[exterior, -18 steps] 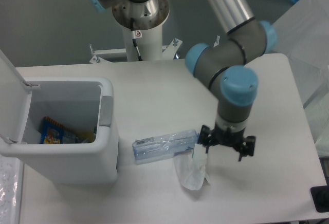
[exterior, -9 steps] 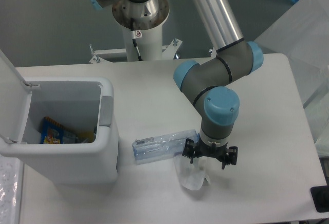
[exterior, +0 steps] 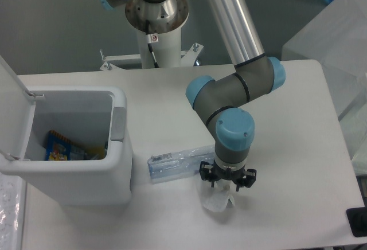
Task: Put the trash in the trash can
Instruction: 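Close the gripper on the white tissue and lift it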
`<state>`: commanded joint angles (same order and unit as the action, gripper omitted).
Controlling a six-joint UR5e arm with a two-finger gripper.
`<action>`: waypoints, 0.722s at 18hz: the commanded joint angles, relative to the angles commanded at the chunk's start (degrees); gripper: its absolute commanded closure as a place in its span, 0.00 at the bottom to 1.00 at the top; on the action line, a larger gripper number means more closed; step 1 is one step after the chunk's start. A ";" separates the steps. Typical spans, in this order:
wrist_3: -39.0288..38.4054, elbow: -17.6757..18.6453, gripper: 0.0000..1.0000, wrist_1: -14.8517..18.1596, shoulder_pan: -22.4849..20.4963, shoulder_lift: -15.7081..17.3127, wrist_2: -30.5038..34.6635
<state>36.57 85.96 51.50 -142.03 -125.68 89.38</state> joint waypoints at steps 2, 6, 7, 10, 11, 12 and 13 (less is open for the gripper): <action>-0.09 -0.09 0.89 0.00 0.00 0.09 -0.26; -0.18 -1.14 0.89 0.00 -0.17 0.18 -0.44; -0.10 -1.67 0.88 0.00 -0.26 0.26 -0.44; -0.18 -4.83 0.88 0.00 -0.96 -0.09 -1.75; -0.53 -5.71 0.88 0.09 -1.23 -0.17 -3.15; -1.14 -6.24 0.88 0.09 -1.84 -0.18 -4.82; -1.67 -6.68 0.88 0.09 -2.54 -0.18 -6.49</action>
<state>34.90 79.28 51.59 -144.57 -125.86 82.90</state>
